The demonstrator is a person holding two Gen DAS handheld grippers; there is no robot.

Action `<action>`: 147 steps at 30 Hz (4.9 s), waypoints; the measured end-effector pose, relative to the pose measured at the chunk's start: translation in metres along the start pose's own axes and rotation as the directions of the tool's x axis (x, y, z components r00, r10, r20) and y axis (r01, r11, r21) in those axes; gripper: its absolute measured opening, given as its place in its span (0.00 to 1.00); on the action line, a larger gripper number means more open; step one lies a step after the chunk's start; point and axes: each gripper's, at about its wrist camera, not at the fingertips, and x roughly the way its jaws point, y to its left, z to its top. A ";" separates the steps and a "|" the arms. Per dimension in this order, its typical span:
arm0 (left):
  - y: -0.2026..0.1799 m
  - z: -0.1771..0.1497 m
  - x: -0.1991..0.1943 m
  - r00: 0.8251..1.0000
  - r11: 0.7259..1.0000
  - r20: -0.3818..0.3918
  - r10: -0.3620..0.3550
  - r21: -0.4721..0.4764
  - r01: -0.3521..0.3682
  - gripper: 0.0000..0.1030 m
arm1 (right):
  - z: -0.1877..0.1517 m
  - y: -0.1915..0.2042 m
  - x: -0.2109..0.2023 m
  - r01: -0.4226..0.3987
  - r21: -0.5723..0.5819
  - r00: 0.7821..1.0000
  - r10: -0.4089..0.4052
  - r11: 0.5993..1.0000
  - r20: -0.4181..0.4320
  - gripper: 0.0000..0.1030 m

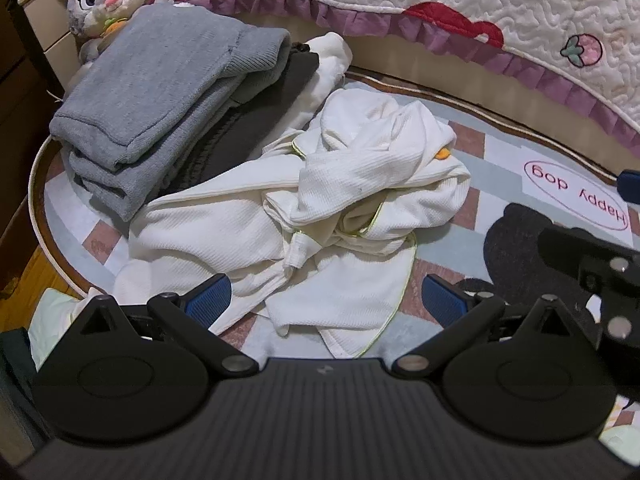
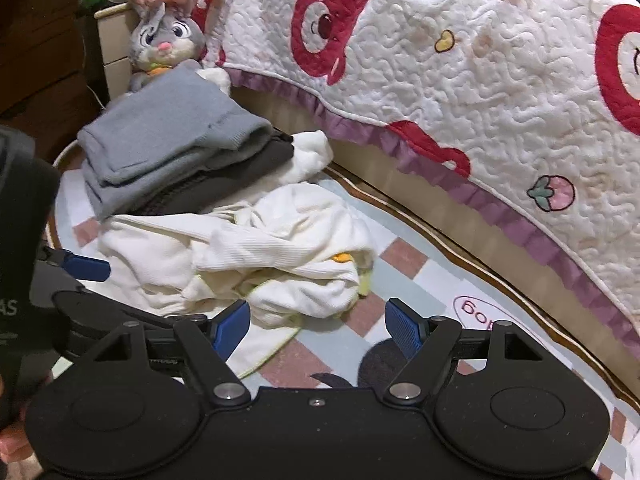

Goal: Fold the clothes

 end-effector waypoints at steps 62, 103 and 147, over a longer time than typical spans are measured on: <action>-0.004 0.000 0.020 0.997 0.998 -0.070 0.032 0.056 -0.028 1.00 | -0.006 0.002 0.011 -0.028 0.043 0.998 0.030 0.999 -0.052 0.80; 0.092 -0.018 0.152 0.994 0.993 -0.007 -0.111 -0.053 0.110 0.42 | -0.055 -0.017 0.253 -0.311 0.576 0.926 0.377 0.756 0.005 0.66; 0.066 -0.023 0.072 0.908 0.912 0.116 -0.403 -0.027 0.409 0.13 | -0.134 -0.129 0.007 0.353 0.361 0.936 -0.331 0.863 -0.123 0.07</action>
